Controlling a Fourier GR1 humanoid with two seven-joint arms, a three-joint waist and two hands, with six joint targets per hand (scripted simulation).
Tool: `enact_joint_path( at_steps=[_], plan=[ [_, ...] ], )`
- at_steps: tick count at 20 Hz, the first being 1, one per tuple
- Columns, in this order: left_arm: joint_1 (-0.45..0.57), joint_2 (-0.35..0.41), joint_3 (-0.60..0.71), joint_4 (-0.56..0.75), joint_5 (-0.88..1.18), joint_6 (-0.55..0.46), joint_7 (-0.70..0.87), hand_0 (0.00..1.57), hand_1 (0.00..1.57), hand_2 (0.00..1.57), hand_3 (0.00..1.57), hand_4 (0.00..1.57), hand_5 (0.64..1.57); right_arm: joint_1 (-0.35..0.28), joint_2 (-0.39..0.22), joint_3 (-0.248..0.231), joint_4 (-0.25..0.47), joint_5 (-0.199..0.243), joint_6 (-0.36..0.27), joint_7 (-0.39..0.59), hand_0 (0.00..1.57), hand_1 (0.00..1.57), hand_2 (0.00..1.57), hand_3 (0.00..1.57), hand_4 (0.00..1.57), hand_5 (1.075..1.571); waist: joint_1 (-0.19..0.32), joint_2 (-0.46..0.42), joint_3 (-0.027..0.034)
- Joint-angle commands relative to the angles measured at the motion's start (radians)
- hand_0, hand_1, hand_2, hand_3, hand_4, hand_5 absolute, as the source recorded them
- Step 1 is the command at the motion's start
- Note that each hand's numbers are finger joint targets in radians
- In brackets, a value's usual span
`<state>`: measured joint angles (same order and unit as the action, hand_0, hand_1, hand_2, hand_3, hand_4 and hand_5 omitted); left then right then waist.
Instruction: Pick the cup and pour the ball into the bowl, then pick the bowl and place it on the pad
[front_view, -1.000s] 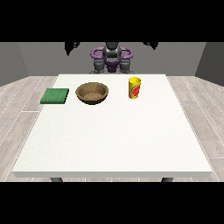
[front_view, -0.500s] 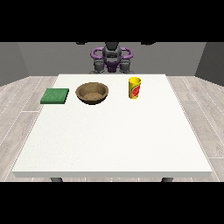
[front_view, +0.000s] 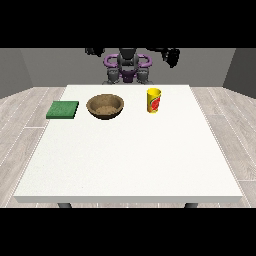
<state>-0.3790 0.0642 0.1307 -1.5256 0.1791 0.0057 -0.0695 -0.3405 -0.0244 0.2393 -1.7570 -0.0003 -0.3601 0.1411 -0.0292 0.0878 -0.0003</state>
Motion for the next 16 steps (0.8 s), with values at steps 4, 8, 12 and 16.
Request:
enact_joint_path(
  at_steps=[4,8,12,16],
  plan=[
    [0.072,-0.059,-0.074,0.092,-0.096,0.007,-0.228,0.00,0.00,0.00,0.00,0.00,1.548,-0.136,-0.077,-0.171,0.089,-0.035,0.051,-0.017,0.00,0.00,0.39,0.69,0.69,1.570,0.022,0.107,0.0001],
    [0.091,-0.028,-0.055,0.149,-0.072,-0.047,-0.292,0.00,0.00,0.00,0.00,0.00,1.537,-0.149,-0.136,-0.239,0.174,-0.033,0.084,-0.068,0.00,0.00,0.40,0.63,0.67,1.567,0.050,0.134,0.0000],
    [0.057,-0.017,-0.027,0.298,-0.091,-0.051,-0.397,0.00,0.00,0.00,0.00,0.00,1.535,-0.185,-0.127,-0.257,0.218,-0.040,0.091,-0.063,0.00,0.00,0.35,0.54,0.66,1.565,0.032,0.142,-0.0001],
    [0.013,0.016,0.036,0.469,-0.086,-0.061,-0.531,0.00,0.00,0.00,0.00,0.00,1.535,-0.181,-0.123,-0.242,0.194,-0.015,0.092,-0.065,0.00,0.00,0.43,0.61,0.65,1.565,-0.007,0.146,-0.0003]
  ],
)
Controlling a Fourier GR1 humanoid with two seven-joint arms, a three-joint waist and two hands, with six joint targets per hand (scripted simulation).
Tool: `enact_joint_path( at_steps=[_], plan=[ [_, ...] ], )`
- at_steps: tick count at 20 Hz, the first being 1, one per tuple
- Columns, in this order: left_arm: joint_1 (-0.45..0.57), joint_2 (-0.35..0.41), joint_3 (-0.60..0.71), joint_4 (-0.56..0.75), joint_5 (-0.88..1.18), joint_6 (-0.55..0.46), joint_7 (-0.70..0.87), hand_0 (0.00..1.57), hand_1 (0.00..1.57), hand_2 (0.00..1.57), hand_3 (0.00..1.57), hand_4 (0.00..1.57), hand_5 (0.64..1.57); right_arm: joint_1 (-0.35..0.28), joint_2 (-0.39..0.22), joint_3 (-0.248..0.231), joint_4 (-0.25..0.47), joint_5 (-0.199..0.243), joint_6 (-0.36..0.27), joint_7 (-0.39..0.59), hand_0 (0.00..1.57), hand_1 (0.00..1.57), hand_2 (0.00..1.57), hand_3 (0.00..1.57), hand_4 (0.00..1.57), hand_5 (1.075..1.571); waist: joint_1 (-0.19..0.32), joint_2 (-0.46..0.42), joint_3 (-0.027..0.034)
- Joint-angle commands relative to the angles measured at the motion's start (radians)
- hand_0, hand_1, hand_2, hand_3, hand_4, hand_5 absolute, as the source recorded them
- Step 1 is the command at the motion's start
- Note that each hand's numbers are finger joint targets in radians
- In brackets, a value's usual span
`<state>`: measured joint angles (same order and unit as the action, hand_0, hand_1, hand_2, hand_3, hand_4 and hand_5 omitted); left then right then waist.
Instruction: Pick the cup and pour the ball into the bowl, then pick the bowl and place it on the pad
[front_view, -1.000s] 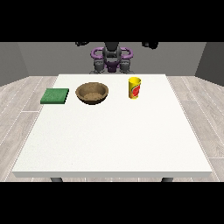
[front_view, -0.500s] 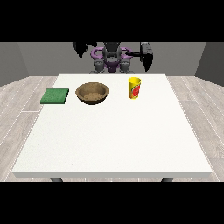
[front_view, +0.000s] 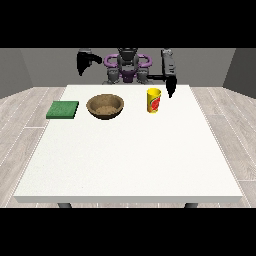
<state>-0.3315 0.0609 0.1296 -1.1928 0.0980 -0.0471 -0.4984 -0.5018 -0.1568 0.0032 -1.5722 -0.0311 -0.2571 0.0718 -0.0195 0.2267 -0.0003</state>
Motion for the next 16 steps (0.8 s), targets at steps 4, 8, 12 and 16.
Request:
enact_joint_path(
  at_steps=[4,8,12,16],
  plan=[
    [-0.025,-0.030,-0.009,0.190,-0.055,0.046,-0.134,0.00,0.00,0.00,0.00,0.00,1.537,-0.055,-0.054,-0.072,0.084,-0.022,0.061,0.015,0.00,0.00,0.40,0.60,0.66,1.565,-0.002,-0.033,0.0000],
    [-0.075,0.018,0.029,0.297,-0.034,0.005,-0.179,0.00,0.00,0.00,0.00,0.00,1.530,-0.032,-0.058,-0.092,0.122,-0.020,0.082,-0.052,0.00,0.00,0.41,0.59,0.64,1.563,-0.013,-0.027,0.0000],
    [-0.133,-0.024,0.048,0.377,-0.045,0.099,-0.199,0.00,0.00,0.00,0.00,0.00,1.526,0.000,-0.032,-0.055,0.083,-0.035,0.114,-0.036,0.00,0.00,0.36,0.55,0.64,1.566,-0.084,-0.032,-0.0001],
    [-0.184,0.028,0.061,0.377,-0.025,0.050,-0.212,0.00,0.00,0.00,0.00,0.00,1.530,-0.036,-0.099,-0.172,0.193,-0.078,0.158,-0.161,0.00,0.00,0.39,0.54,0.63,1.568,-0.028,0.028,0.0004]
  ],
)
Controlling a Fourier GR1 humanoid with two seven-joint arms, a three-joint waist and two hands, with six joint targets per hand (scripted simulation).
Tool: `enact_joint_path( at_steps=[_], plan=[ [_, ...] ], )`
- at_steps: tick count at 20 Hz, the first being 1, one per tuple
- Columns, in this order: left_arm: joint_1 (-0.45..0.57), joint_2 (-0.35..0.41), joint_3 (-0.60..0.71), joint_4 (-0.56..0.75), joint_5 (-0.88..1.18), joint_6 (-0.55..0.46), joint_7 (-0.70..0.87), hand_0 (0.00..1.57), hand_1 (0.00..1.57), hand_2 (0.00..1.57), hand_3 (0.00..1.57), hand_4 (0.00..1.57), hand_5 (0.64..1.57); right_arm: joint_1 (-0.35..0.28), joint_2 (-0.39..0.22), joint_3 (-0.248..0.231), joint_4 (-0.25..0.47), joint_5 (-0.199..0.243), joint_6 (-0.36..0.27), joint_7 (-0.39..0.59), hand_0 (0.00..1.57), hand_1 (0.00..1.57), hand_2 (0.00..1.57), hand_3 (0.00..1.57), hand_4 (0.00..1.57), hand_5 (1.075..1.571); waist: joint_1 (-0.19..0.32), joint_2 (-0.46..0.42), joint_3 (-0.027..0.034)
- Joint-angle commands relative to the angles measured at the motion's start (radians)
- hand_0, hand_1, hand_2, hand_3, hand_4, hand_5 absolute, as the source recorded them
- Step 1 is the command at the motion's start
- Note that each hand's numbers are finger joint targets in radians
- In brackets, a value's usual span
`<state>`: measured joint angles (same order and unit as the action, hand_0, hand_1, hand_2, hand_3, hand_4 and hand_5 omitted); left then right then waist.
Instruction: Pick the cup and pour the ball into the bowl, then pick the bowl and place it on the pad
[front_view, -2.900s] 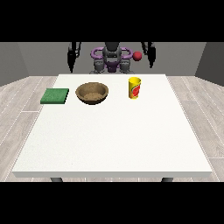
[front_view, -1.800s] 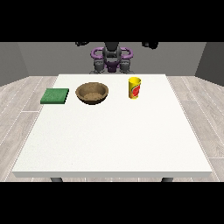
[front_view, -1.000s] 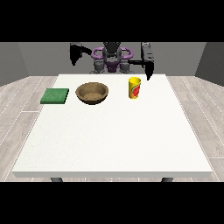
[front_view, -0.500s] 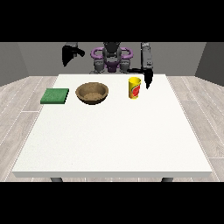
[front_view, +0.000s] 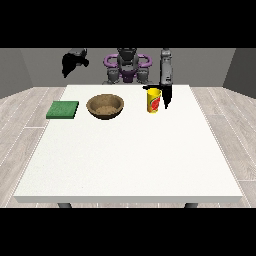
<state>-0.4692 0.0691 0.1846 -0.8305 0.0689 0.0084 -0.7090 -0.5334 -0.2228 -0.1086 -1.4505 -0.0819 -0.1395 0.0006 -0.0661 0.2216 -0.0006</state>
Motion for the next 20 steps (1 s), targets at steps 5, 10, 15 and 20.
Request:
enact_joint_path(
  at_steps=[5,10,15,20],
  plan=[
    [-0.095,0.042,0.060,0.175,0.008,0.023,-0.136,0.00,0.00,0.00,0.00,0.00,1.530,-0.078,-0.049,-0.028,-0.026,-0.028,0.047,0.045,0.00,0.00,0.32,0.54,0.62,1.568,-0.060,0.081,-0.0005],
    [-0.111,0.041,0.062,0.229,0.001,0.046,-0.196,0.07,0.07,0.00,0.00,1.06,1.071,-0.010,-0.022,-0.013,-0.023,-0.001,0.040,-0.011,0.00,0.00,0.34,0.48,0.62,1.569,-0.047,0.055,-0.0001],
    [-0.062,0.026,0.004,0.237,-0.086,0.143,-0.225,1.31,1.31,1.57,1.57,1.28,1.234,0.017,-0.087,-0.100,0.041,-0.072,0.113,-0.032,0.00,0.00,0.42,0.67,0.57,1.570,-0.044,0.013,0.0004],
    [-0.035,-0.018,-0.023,0.280,-0.112,0.159,-0.292,1.33,1.33,1.57,1.57,1.29,1.207,0.038,-0.052,-0.091,0.049,-0.041,0.062,-0.045,0.00,0.00,0.37,0.66,0.59,1.570,-0.007,-0.013,0.0003]
  ],
)
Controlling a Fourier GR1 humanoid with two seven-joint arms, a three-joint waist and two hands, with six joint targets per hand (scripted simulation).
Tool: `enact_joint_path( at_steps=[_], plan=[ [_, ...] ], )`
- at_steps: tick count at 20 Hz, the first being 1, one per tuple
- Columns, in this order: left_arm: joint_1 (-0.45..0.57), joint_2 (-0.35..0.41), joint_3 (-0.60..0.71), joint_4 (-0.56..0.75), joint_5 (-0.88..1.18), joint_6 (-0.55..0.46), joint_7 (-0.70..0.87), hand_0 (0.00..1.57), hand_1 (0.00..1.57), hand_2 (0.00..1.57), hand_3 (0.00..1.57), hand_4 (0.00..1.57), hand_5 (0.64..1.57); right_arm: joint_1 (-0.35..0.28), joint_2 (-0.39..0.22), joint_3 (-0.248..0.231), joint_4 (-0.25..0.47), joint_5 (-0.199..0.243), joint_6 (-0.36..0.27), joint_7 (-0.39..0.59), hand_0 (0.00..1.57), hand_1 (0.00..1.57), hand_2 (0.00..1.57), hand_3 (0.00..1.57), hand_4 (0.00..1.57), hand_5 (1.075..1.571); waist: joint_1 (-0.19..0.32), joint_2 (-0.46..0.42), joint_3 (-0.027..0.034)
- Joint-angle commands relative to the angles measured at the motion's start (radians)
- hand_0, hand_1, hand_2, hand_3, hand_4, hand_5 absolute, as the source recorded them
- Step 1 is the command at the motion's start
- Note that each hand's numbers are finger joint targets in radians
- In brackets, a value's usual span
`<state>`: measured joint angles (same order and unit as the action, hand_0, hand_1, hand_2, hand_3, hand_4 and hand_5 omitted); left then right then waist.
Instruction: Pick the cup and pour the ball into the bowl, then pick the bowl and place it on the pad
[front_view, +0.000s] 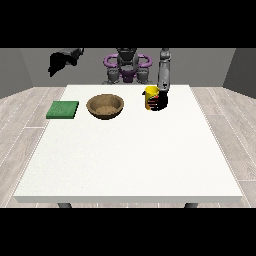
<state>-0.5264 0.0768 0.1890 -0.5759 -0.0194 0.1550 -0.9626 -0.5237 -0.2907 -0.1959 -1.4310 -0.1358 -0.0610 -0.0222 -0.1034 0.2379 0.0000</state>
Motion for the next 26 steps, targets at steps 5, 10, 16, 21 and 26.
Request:
enact_joint_path(
  at_steps=[5,10,16,21,26],
  plan=[
    [-0.072,-0.003,-0.039,-0.026,-0.045,0.072,0.068,1.35,1.35,1.57,1.57,1.32,1.169,0.025,-0.073,-0.087,0.132,-0.043,0.082,-0.079,0.00,0.00,0.40,0.68,0.59,1.569,0.040,-0.045,0.0004],
    [-0.179,-0.018,-0.089,-0.064,-0.102,0.154,0.242,1.35,1.35,1.57,1.57,1.31,1.154,0.024,-0.097,-0.098,0.192,-0.041,0.091,-0.051,0.00,0.00,0.41,0.66,0.55,1.570,0.048,-0.116,0.0007],
    [-0.216,0.022,-0.167,-0.012,-0.273,0.362,0.326,1.37,1.37,1.57,1.57,1.39,1.255,0.014,-0.087,-0.099,0.190,-0.066,0.125,-0.094,0.00,0.00,0.34,0.64,0.56,1.569,-0.016,-0.087,0.0010],
    [-0.317,0.030,-0.161,-0.006,-0.298,0.391,0.415,1.37,1.37,1.57,1.57,1.39,1.255,0.021,-0.089,-0.090,0.208,-0.057,0.151,-0.150,0.00,0.00,0.34,0.67,0.53,1.569,-0.039,-0.040,0.0003],
    [-0.329,0.035,-0.299,0.078,-0.512,0.564,0.519,1.45,1.45,1.57,1.57,1.49,1.227,-0.036,-0.113,-0.098,0.243,-0.077,0.166,-0.095,0.00,0.00,0.36,0.66,0.55,1.569,-0.052,-0.063,0.0020]
  ],
)
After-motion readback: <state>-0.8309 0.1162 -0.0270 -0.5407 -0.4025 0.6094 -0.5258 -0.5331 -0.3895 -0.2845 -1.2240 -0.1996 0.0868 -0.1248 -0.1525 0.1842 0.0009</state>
